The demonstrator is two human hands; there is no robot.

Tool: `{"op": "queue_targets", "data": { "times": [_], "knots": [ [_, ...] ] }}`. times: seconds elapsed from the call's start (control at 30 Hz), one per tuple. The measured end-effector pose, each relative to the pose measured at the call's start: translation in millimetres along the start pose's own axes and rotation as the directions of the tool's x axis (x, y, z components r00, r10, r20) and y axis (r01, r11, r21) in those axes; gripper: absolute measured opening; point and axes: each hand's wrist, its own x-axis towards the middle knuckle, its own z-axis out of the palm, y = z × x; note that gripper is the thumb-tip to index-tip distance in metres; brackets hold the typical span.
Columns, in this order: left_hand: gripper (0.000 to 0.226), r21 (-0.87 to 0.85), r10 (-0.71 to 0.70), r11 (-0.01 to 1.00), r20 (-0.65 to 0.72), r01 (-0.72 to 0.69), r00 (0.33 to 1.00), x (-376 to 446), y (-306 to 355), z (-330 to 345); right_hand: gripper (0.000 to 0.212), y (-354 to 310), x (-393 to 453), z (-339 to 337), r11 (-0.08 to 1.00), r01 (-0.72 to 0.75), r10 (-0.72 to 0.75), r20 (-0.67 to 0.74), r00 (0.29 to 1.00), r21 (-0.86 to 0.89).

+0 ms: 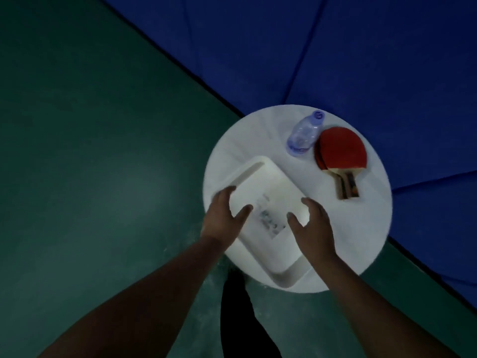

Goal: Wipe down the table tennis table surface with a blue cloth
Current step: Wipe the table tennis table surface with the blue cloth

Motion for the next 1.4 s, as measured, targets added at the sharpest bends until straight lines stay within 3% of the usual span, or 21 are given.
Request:
{"op": "queue_targets", "data": {
  "times": [0.17, 0.3, 0.4, 0.63, 0.83, 1.0, 1.17, 1.3, 1.4],
  "knots": [
    [0.071, -0.044, -0.173, 0.985, -0.118, 0.169, 0.978, -117.5, -71.1, -66.8, 0.048, -50.4, -84.9, 51.6, 0.965, 0.247, -0.216, 0.274, 0.937, -0.086],
    [0.055, -0.208, -0.352, 0.932, -0.314, 0.298, 0.882, -237.7, -137.1, -112.2, 0.053, -88.0, -169.1, 92.4, 0.879, 0.450, -0.293, 0.566, 0.770, -0.158],
    [0.046, -0.395, -0.518, 0.846, -0.447, 0.358, 0.730, -347.5, -176.1, -128.9, 0.059, -108.4, -245.5, 118.7, 0.786, 0.606, -0.349, 0.722, 0.598, -0.123],
    [0.043, -0.731, -0.764, 0.641, -0.578, 0.234, 0.287, -641.7, -238.3, -104.6, 0.047, -120.4, -461.0, 175.1, 0.485, 0.873, -0.404, 0.898, 0.176, 0.047],
    [0.034, -0.870, -0.860, 0.487, -0.493, 0.074, -0.129, -855.0, -251.8, -42.8, 0.036, -98.7, -657.4, 215.4, 0.343, 0.906, -0.263, 0.951, -0.163, 0.250],
    [0.033, -0.908, -0.869, 0.399, -0.331, -0.125, -0.368, -953.8, -247.8, -12.6, 0.034, -83.6, -788.5, 235.7, 0.265, 0.883, -0.076, 0.921, -0.382, 0.388],
    [0.033, -0.872, -0.833, 0.385, -0.186, -0.304, -0.521, -1008.3, -266.1, -13.2, 0.039, -94.0, -896.6, 258.9, 0.280, 0.823, -0.076, 0.866, -0.495, 0.495],
    [0.033, -0.836, -0.822, 0.371, -0.093, -0.403, -0.562, -1051.1, -313.6, -33.6, 0.036, -92.9, -980.7, 303.8, 0.265, 0.785, 0.005, 0.813, -0.582, 0.560],
    [0.032, -0.841, -0.807, 0.347, -0.042, -0.415, -0.590, -1099.0, -353.2, -57.4, 0.039, -89.0, -1049.7, 356.8, 0.258, 0.791, 0.097, 0.799, -0.593, 0.555]
  ]
}}
